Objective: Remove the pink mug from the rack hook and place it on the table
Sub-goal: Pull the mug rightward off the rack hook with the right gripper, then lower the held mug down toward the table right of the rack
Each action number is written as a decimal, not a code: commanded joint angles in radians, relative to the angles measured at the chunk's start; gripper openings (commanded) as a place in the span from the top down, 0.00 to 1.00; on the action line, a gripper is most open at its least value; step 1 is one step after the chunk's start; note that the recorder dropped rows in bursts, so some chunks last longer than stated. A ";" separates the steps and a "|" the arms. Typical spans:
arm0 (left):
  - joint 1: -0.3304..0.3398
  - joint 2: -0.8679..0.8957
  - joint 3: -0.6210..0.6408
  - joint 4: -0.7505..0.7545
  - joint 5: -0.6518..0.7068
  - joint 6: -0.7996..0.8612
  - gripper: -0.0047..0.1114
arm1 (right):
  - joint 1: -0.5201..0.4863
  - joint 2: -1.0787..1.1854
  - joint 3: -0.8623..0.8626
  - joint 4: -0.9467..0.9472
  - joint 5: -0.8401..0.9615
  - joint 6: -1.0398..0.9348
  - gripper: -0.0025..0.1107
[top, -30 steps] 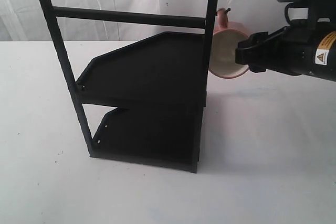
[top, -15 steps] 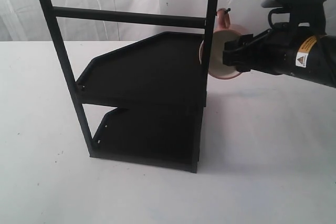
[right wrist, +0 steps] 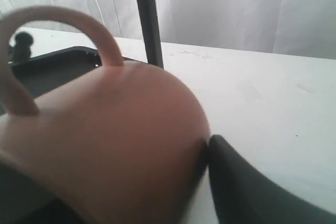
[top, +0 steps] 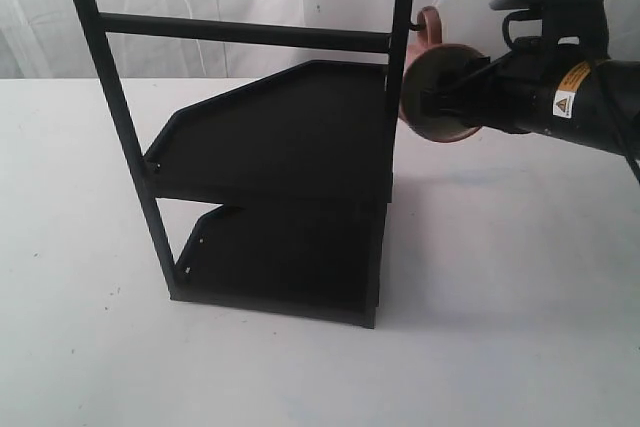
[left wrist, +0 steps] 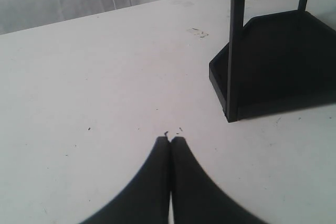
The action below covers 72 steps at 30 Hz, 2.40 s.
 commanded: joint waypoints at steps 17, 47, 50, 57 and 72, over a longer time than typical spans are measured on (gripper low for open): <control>0.004 -0.004 0.004 -0.005 0.003 -0.005 0.96 | -0.001 -0.015 -0.003 -0.003 -0.036 -0.006 0.98; 0.004 -0.004 0.004 -0.005 0.003 -0.005 0.96 | -0.101 -0.129 -0.003 0.037 0.065 -0.122 0.98; 0.004 -0.004 0.004 -0.005 0.003 -0.005 0.96 | -0.101 -0.184 -0.003 0.017 0.281 -0.122 0.98; 0.004 -0.004 0.004 -0.005 0.003 -0.005 0.96 | -0.101 -0.264 -0.003 0.029 0.771 -0.315 0.98; 0.004 -0.004 0.004 -0.005 0.003 -0.005 0.96 | -0.099 -0.264 -0.003 0.729 1.084 -0.946 0.98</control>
